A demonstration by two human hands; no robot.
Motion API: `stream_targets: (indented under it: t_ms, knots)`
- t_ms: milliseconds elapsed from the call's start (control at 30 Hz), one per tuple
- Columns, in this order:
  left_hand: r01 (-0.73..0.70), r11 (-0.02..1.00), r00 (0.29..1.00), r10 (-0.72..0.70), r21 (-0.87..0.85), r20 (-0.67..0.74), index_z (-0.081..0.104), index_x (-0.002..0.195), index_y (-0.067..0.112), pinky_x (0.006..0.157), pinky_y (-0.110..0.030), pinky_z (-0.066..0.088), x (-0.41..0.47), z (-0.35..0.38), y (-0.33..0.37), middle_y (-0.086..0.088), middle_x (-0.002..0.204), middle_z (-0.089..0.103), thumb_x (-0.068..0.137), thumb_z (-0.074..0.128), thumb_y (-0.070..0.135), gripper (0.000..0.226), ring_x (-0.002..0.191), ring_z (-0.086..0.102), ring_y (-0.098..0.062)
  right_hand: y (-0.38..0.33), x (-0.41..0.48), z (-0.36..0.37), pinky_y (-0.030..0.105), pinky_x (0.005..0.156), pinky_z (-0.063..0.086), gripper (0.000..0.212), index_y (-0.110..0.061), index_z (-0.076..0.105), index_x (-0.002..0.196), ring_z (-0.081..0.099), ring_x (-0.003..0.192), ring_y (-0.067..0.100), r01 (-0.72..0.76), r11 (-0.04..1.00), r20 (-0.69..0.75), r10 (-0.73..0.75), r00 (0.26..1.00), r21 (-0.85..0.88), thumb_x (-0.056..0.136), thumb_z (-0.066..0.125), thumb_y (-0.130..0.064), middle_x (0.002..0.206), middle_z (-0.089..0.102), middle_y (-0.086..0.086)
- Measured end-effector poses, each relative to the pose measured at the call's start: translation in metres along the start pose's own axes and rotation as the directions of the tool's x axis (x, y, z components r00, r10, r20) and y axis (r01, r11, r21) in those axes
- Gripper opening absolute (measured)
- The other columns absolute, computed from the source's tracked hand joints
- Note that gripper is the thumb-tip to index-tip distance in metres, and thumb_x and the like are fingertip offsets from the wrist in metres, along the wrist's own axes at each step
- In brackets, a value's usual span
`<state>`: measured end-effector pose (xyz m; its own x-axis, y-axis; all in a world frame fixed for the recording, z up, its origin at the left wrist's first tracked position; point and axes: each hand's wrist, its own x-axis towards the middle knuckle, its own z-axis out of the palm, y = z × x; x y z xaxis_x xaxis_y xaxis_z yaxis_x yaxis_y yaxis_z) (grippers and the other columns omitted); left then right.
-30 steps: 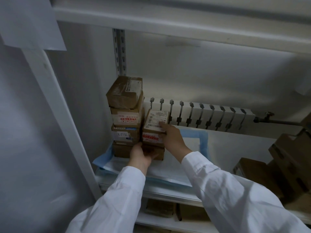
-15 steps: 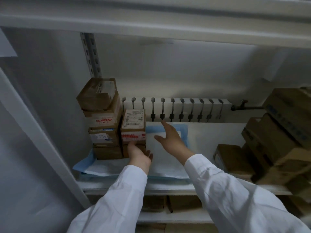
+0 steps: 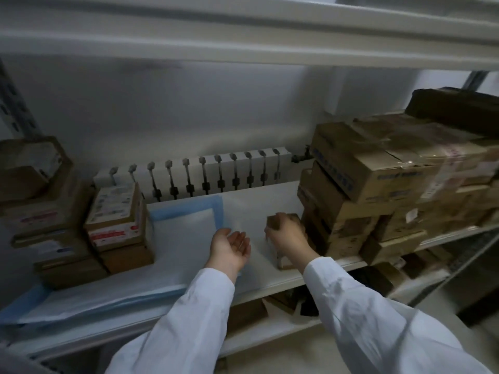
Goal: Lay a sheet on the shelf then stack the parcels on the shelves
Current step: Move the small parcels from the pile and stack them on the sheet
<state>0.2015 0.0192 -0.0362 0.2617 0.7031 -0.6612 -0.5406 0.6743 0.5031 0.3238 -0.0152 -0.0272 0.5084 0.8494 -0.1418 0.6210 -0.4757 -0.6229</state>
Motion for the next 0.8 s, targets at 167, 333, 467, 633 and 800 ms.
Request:
stream_targets:
  t_ms: [167,333,467,633,800]
  knots:
    - [0.050,0.981,0.998,-0.055,0.190,0.022,0.051,0.101,0.005,0.087,-0.040,0.042,0.010,0.030,-0.040,-0.013,0.094,0.050,0.096,0.045,0.017,0.015,0.090,0.050,-0.031,0.035,0.007,-0.018,0.045,0.110,0.027,0.065,-0.018,0.027,0.145,0.029,0.134,0.038,-0.140,0.984,0.124,0.153,0.980,-0.107,0.091,0.047,-0.049,0.146,0.029,0.015]
    - [0.115,0.914,0.990,-0.136,0.389,0.026,0.049,0.117,0.010,0.098,-0.048,0.040,0.008,0.045,-0.069,-0.015,0.109,0.051,0.094,0.049,0.019,0.025,0.100,0.053,-0.034,0.045,0.015,-0.021,0.042,0.103,0.039,0.058,-0.016,0.038,0.137,0.045,0.124,0.034,-0.198,0.980,0.155,0.198,0.968,-0.016,0.086,0.055,-0.040,0.135,0.045,0.014]
    - [0.128,0.888,0.987,-0.156,0.442,0.028,0.054,0.092,0.012,0.105,-0.043,0.028,0.009,0.049,-0.082,-0.009,0.088,0.055,0.095,0.050,0.023,0.012,0.079,0.049,-0.024,0.046,0.015,-0.031,0.042,0.100,0.045,0.043,-0.008,0.042,0.131,0.054,0.117,0.031,-0.192,0.965,0.181,0.159,0.970,0.180,0.092,0.053,-0.022,0.129,0.054,0.014]
    - [0.081,0.913,0.992,-0.114,0.399,0.060,0.051,0.123,0.012,0.109,-0.050,0.027,0.014,0.043,-0.079,-0.013,0.121,0.056,0.089,0.059,0.032,0.040,0.120,0.045,-0.034,0.043,0.011,-0.041,0.040,0.101,0.045,0.043,-0.006,0.039,0.136,0.051,0.122,0.031,-0.144,0.914,0.134,0.100,0.986,0.380,0.094,0.048,-0.008,0.134,0.050,0.016]
    - [-0.060,0.955,0.984,0.009,0.289,0.176,0.047,0.120,0.015,0.103,-0.056,0.035,0.011,0.040,-0.063,-0.013,0.111,0.058,0.074,0.072,0.040,0.058,0.115,0.049,-0.035,0.025,-0.002,-0.044,0.040,0.099,0.045,0.031,-0.019,0.047,0.126,0.054,0.118,0.028,0.028,0.852,0.052,-0.065,0.997,0.523,0.095,0.048,-0.017,0.126,0.056,0.008]
